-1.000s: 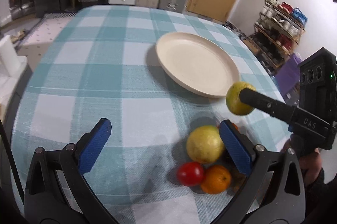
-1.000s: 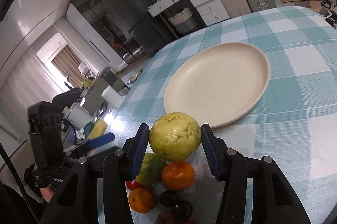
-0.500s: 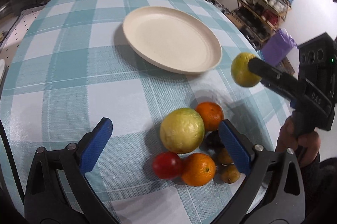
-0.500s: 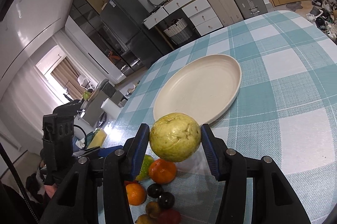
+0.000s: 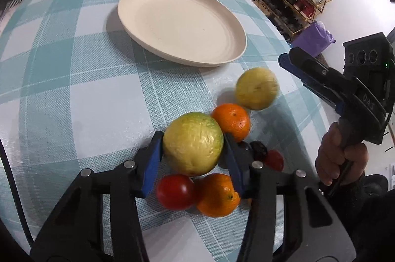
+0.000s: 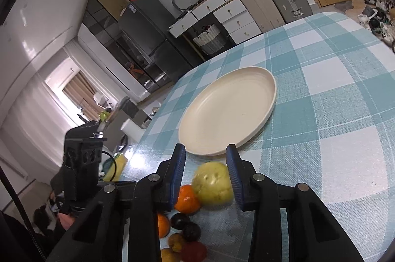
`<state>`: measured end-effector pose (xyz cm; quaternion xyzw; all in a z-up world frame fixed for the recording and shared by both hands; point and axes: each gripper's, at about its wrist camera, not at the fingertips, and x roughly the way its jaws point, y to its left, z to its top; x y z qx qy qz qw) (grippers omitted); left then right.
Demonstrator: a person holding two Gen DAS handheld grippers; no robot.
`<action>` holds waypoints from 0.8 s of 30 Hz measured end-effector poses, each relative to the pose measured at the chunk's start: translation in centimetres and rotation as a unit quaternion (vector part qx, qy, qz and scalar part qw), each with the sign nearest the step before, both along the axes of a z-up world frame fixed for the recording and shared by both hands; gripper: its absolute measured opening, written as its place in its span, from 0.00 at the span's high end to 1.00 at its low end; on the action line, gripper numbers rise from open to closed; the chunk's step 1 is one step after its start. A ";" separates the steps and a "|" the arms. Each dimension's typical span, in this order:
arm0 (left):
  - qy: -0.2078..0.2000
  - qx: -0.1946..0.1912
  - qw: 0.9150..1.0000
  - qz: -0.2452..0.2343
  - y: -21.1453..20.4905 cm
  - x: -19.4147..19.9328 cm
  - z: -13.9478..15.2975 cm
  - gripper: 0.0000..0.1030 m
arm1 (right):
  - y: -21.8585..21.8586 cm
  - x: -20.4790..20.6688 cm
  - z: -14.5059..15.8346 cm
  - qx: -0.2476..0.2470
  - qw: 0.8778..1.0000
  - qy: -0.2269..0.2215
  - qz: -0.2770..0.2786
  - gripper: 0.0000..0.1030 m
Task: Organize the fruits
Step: 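Lift the yellow citrus with the right gripper while the left gripper carries the lime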
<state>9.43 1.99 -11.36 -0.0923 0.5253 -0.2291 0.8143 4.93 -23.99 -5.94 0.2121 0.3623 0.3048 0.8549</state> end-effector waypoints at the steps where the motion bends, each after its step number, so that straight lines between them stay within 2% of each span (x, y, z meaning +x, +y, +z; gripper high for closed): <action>1: 0.000 -0.003 1.000 0.000 0.1 0.1 -0.1 0.56 | 0.2 0.0 -0.1 -0.003 1.000 0.001 0.003 0.65; 9: 0.004 -0.019 1.000 0.010 0.8 0.3 -0.2 0.56 | 0.3 -0.3 -1.1 -0.011 1.000 0.015 -0.003 0.64; 11: 0.004 -0.022 1.000 0.014 1.0 0.3 -0.2 0.56 | -0.2 -0.5 -1.4 -0.013 1.000 0.015 -0.007 0.60; 12: 0.004 -0.024 1.000 0.015 1.1 0.4 -0.2 0.56 | -0.5 -0.6 -1.5 -0.012 1.000 0.015 -0.011 0.51; 13: 0.004 -0.025 1.000 0.015 1.1 0.4 -0.2 0.56 | -1.0 -0.8 -1.7 -0.013 1.000 0.014 -0.019 0.49; 17: 0.002 -0.026 1.000 0.015 1.2 0.5 -0.2 0.56 | -3.9 -1.6 -1.9 0.009 0.998 0.014 -0.052 0.48; 24: -0.002 -0.034 0.999 0.023 1.7 0.2 0.0 0.56 | -3.5 -2.0 -2.0 -0.002 0.999 0.019 -0.035 0.48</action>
